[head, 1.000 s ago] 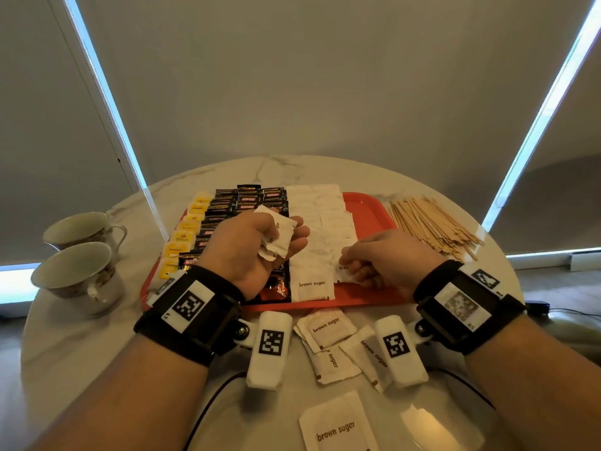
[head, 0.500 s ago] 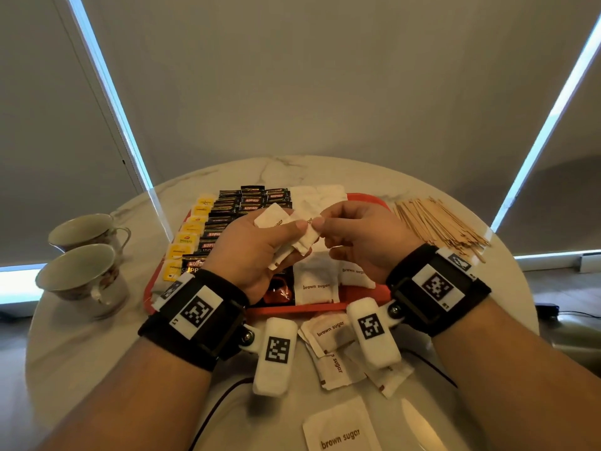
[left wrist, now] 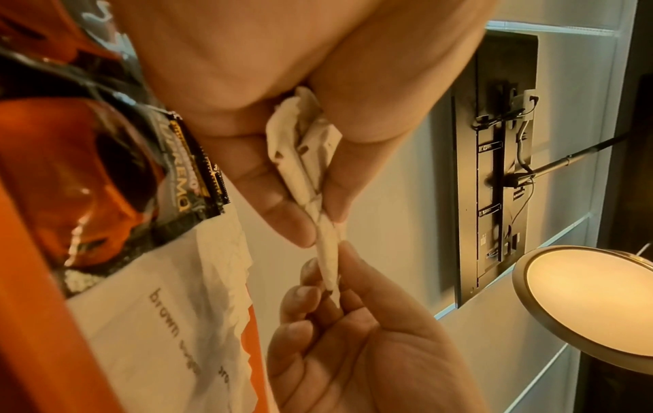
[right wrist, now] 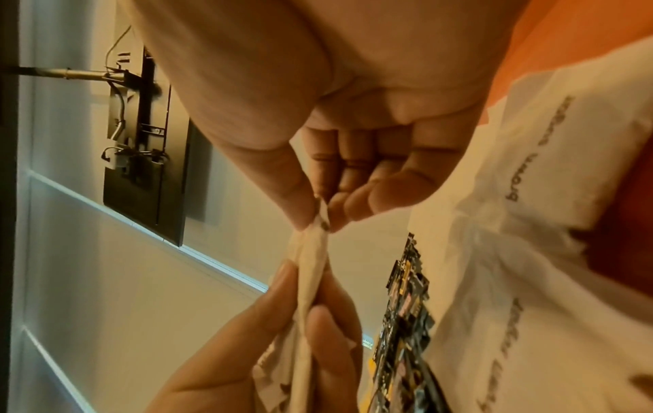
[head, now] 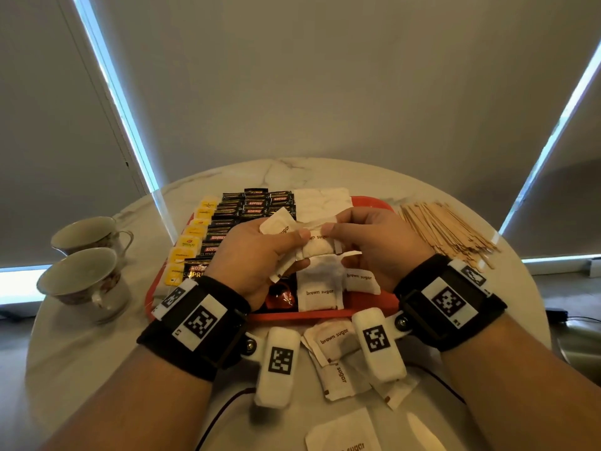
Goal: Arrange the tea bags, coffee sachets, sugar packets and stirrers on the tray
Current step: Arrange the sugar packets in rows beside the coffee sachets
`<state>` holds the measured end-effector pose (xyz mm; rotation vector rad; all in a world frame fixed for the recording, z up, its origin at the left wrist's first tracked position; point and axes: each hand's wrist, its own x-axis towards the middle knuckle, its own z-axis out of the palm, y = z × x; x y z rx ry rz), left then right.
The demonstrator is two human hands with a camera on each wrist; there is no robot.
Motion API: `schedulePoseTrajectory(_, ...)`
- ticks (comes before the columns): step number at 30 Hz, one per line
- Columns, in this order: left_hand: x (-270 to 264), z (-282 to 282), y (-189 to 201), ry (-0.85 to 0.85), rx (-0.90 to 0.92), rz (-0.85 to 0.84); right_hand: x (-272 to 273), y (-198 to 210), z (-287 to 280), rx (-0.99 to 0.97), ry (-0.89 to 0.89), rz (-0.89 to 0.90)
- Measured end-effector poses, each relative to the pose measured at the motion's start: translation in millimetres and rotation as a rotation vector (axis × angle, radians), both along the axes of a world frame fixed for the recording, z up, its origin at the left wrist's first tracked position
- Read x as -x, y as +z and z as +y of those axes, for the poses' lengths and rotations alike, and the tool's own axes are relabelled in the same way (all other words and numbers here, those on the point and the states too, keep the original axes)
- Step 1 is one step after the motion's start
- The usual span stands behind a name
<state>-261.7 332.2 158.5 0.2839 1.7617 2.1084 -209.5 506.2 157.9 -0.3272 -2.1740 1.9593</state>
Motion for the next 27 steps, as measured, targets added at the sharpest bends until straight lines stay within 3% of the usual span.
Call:
schedulePoseTrajectory(6,1,1,0,0.030,-0.011,-0.054,-7,6,9,-0.150,-0.002,-0.042)
schedulePoseTrajectory(15,6,0,-1,0.062,-0.045,-0.101,-34,-8,34,-0.120,-0.195,-0.312)
schedulePoseTrajectory(27,7,-1,-2,0.054,-0.067,-0.121,-35,-11,31,-0.262,-0.173,-0.416)
